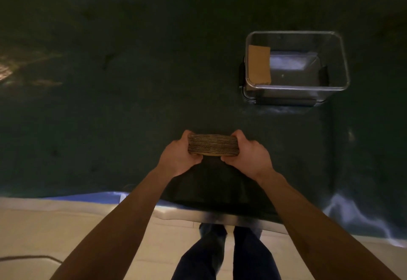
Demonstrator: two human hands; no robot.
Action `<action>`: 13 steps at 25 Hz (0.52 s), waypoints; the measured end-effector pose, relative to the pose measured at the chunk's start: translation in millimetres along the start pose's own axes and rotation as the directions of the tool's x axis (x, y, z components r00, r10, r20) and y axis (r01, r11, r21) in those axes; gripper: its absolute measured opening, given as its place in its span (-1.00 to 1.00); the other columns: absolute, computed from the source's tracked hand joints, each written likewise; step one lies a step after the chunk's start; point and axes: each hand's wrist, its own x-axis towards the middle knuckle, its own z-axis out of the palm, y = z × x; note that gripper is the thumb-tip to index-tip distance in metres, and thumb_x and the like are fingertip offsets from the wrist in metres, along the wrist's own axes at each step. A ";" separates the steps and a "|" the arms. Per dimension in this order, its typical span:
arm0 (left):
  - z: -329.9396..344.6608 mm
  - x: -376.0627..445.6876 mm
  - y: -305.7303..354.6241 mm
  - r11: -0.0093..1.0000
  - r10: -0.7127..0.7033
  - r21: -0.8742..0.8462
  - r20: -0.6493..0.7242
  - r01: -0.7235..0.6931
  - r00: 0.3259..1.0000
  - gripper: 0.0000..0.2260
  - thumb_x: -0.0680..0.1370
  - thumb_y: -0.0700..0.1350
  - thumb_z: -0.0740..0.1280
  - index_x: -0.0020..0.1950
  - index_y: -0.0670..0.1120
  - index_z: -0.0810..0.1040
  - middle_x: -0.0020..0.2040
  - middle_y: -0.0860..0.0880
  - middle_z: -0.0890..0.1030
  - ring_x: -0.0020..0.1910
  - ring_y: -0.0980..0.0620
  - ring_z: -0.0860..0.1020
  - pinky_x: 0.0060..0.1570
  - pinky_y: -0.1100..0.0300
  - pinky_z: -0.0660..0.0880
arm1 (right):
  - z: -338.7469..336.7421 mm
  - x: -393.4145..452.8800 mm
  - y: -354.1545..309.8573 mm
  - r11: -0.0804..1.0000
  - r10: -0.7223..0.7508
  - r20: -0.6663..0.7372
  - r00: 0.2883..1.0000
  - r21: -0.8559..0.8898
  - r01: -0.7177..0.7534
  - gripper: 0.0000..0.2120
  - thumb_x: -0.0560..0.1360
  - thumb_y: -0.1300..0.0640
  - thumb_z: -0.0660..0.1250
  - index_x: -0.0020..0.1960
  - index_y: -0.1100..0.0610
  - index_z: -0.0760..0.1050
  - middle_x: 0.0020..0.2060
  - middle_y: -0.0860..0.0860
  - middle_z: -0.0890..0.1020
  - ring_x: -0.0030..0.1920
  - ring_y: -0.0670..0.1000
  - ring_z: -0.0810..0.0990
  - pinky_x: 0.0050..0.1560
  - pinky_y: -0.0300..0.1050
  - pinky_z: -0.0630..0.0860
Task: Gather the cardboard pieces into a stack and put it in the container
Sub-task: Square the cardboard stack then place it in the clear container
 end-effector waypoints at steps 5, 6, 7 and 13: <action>0.1 1.6 -1.9 0.999 0.037 0.040 -0.020 -0.036 0.999 -0.56 0.44 0.00 0.49 0.23 0.05 0.37 -0.08 0.11 0.62 -0.11 0.06 0.62 -0.13 0.18 0.48 | 0.2 -0.2 1.3 1.000 -0.022 -0.070 0.997 -0.006 0.021 -0.53 0.40 -0.12 0.46 0.17 -0.01 0.33 -0.03 -0.02 0.66 -0.06 0.05 0.66 -0.06 0.05 0.62; 2.4 0.6 -1.5 0.998 0.032 0.061 -0.006 -0.031 0.999 -0.55 0.45 0.01 0.48 0.24 0.04 0.37 -0.06 0.08 0.63 -0.10 0.04 0.62 -0.13 0.17 0.48 | 0.0 -0.3 1.4 1.000 -0.002 -0.048 0.999 0.002 0.003 -0.54 0.40 -0.11 0.46 0.17 -0.01 0.33 -0.03 -0.02 0.65 -0.05 0.06 0.66 -0.06 0.05 0.62; 3.9 -1.3 -0.9 0.997 0.023 0.072 0.009 -0.024 1.000 -0.55 0.45 0.01 0.48 0.25 0.03 0.36 -0.04 0.06 0.64 -0.09 0.02 0.62 -0.13 0.16 0.48 | -0.6 -1.4 0.7 1.000 0.013 -0.025 1.000 0.006 -0.013 -0.54 0.40 -0.11 0.46 0.16 0.00 0.33 -0.03 -0.01 0.65 -0.05 0.06 0.66 -0.06 0.04 0.62; -2.0 1.4 3.4 0.999 0.034 0.029 -0.023 -0.033 0.999 -0.61 0.43 0.04 0.46 0.08 0.20 0.29 -0.19 0.17 0.58 -0.26 0.22 0.56 -0.28 0.30 0.43 | -4.0 -2.1 -0.7 1.000 0.009 -0.086 0.996 0.022 -0.007 -0.57 0.41 -0.11 0.45 0.13 0.00 0.33 -0.07 -0.01 0.66 -0.10 0.06 0.66 -0.11 0.08 0.63</action>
